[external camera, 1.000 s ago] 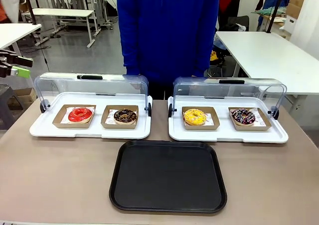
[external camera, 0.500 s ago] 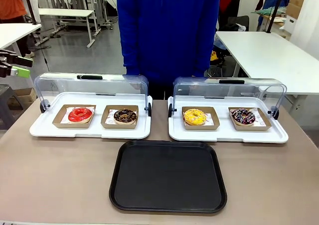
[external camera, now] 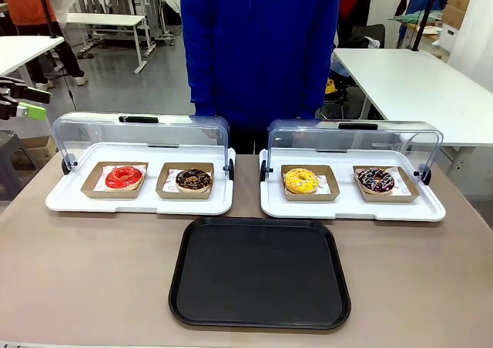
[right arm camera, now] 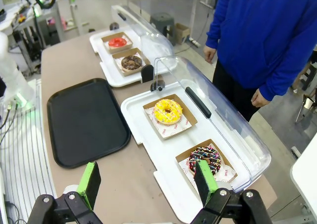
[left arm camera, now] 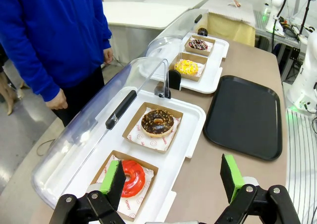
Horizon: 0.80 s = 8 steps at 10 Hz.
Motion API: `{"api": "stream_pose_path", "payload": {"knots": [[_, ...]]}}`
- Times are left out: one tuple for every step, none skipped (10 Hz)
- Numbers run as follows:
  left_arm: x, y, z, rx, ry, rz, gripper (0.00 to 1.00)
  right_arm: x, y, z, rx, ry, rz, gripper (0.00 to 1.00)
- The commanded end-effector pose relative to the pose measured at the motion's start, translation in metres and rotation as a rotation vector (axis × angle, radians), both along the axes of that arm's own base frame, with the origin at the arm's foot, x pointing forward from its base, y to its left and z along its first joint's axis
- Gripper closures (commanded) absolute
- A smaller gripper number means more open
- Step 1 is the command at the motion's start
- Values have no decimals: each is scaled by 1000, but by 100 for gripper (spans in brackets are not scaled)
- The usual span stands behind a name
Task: Move the first donut from the left to the tray.
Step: Pick up the Paper togo box containing the Donut indicated by the person and place it on the Handle tray.
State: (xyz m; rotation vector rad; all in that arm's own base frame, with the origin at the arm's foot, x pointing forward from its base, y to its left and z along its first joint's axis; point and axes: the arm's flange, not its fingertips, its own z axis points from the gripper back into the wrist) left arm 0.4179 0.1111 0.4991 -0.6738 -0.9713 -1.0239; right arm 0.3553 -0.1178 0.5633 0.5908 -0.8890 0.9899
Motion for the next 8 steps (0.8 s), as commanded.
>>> {"api": "stream_pose_path", "payload": {"knots": [[0,0,0,-6,-4,-7,0,3,0,1,11,-29,14,0],[0,0,0,-6,-4,-7,0,3,0,1,11,-29,14,0],[0,0,0,-6,-4,-7,0,3,0,1,11,-29,14,0],[0,0,0,-6,-4,-7,0,3,0,1,11,-29,14,0],[0,0,0,-6,-4,-7,0,3,0,1,11,-29,14,0],[0,0,0,-6,-4,-7,0,3,0,1,11,-29,14,0],[0,0,0,-6,-4,-7,0,3,0,1,11,-29,14,0],[0,0,0,-6,-4,-7,0,3,0,1,11,-29,14,0]]}}
